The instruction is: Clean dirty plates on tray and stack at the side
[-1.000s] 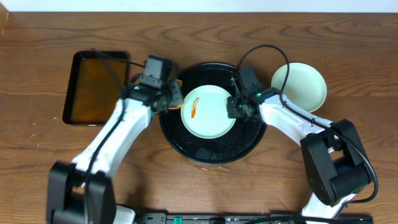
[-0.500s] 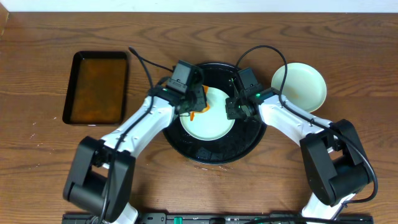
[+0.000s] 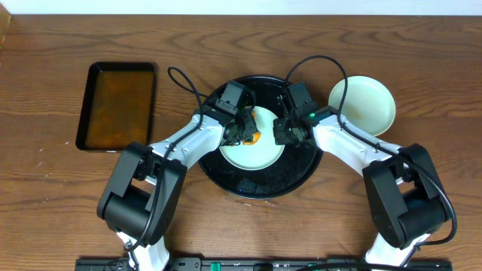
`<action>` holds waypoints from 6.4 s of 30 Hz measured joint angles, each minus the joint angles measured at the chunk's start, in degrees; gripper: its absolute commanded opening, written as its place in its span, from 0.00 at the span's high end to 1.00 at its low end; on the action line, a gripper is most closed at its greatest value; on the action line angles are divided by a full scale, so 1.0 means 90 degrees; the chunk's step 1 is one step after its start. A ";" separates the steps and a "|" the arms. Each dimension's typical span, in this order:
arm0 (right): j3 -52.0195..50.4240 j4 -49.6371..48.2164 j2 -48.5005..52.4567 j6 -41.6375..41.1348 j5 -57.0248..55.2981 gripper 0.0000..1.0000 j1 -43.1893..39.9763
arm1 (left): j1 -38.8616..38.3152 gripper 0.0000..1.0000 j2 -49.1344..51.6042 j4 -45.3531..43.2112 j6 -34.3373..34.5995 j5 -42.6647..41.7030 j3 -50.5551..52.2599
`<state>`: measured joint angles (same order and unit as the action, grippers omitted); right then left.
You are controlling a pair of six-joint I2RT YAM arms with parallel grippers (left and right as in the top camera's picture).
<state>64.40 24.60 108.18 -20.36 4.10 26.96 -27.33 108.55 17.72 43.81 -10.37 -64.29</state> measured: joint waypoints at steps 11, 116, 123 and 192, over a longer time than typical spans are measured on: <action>0.0000 -0.0019 0.0005 0.0000 0.0034 0.99 0.0000 | 0.0437 0.93 -0.0153 0.1231 -0.0211 0.0680 -0.0092; 0.1953 0.2633 -0.0736 0.0503 -0.1838 0.99 0.0347 | 0.1049 0.93 -0.2778 0.2820 -0.1039 0.2193 -0.0153; 0.2351 0.2897 -0.0748 0.0665 -0.2669 0.86 0.0675 | 0.1049 0.92 -0.2630 0.2786 -0.1042 0.1957 -0.0126; 0.3852 0.3966 -0.0053 0.0253 -0.5498 0.99 0.1800 | 0.1496 0.92 -0.2625 0.2657 -0.1042 0.1673 -0.0124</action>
<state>99.07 60.29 107.70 -18.09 -45.39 43.16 -13.87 84.93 41.63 34.44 4.69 -65.41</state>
